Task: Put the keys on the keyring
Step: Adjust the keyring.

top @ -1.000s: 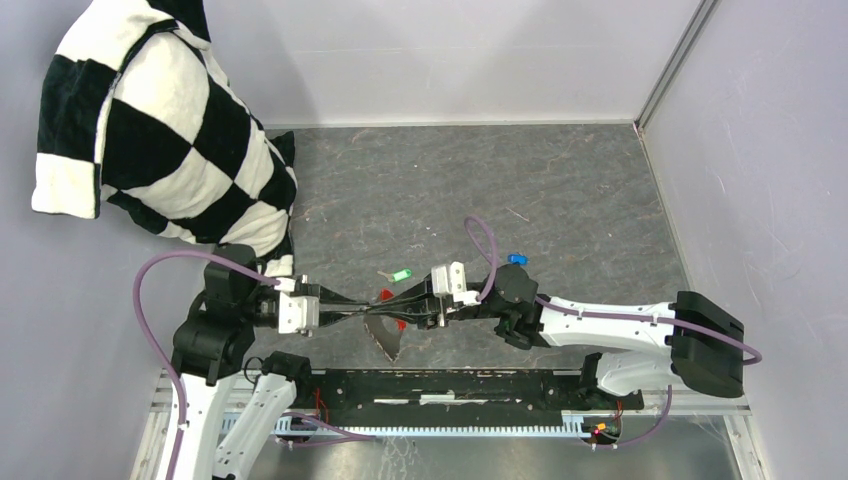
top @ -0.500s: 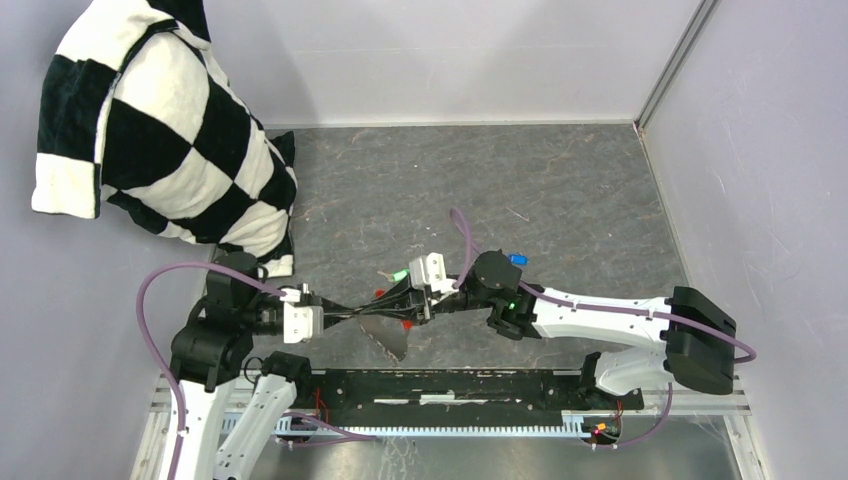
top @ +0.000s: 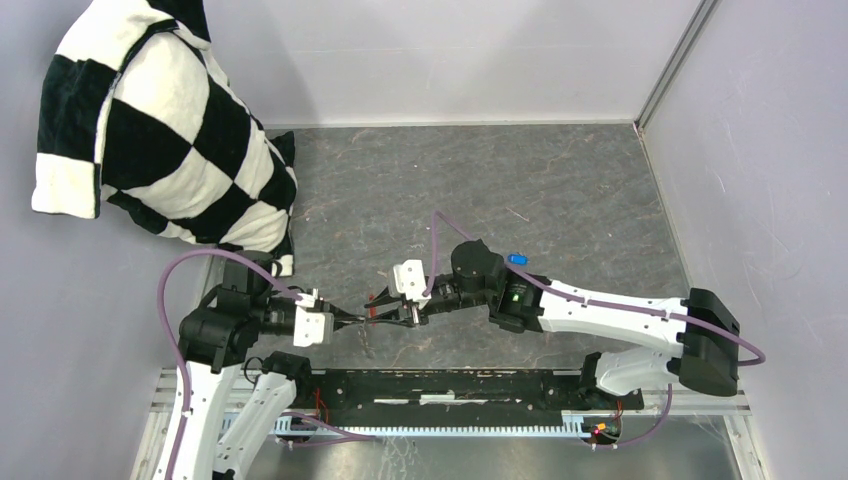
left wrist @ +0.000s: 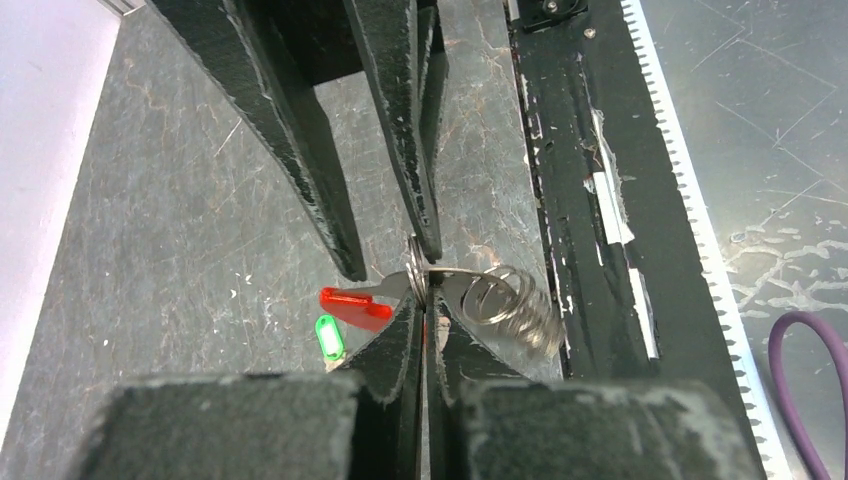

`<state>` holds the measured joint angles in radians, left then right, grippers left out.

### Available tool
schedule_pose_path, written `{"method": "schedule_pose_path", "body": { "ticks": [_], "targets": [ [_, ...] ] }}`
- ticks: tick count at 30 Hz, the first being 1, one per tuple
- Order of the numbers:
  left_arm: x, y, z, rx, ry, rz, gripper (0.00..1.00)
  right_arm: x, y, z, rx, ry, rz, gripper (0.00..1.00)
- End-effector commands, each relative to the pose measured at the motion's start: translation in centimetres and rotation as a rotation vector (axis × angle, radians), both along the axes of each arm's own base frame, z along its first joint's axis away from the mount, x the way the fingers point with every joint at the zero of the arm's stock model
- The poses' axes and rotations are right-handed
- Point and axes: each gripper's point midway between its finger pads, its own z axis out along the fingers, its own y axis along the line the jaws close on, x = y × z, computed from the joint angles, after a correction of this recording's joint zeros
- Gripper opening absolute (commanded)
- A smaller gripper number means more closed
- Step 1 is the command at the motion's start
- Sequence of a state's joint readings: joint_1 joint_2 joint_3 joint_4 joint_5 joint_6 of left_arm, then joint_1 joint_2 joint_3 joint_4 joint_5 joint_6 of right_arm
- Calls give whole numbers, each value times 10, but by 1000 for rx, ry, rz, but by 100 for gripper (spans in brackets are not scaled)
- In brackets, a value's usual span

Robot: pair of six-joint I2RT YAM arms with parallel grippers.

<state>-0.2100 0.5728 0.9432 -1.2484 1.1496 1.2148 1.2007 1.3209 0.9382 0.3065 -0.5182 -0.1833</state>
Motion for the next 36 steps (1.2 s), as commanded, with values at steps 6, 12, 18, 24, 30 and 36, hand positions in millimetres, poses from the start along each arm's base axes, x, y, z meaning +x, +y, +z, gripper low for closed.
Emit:
{"method": "schedule_pose_path", "body": {
  "ticks": [6, 12, 18, 24, 30, 36],
  "targets": [
    [-1, 2, 2, 29, -68, -38, 2, 7, 2, 27, -49, -96, 17, 35],
    [0, 3, 2, 42, -75, -42, 2, 2, 6, 26, -76, -90, 53, 35],
    [1, 3, 1, 47, -77, -40, 2, -4, 6, 19, -113, -63, 89, 35],
    [2, 4, 0, 57, -83, -36, 2, -3, 3, 20, -115, -34, 67, 39],
    [3, 5, -1, 63, -93, -36, 2, -4, 7, 29, -98, -2, 62, 43],
    [5, 6, -4, 75, -102, -31, 2, -9, 12, 30, -98, 7, 84, 42]
  ]
}}
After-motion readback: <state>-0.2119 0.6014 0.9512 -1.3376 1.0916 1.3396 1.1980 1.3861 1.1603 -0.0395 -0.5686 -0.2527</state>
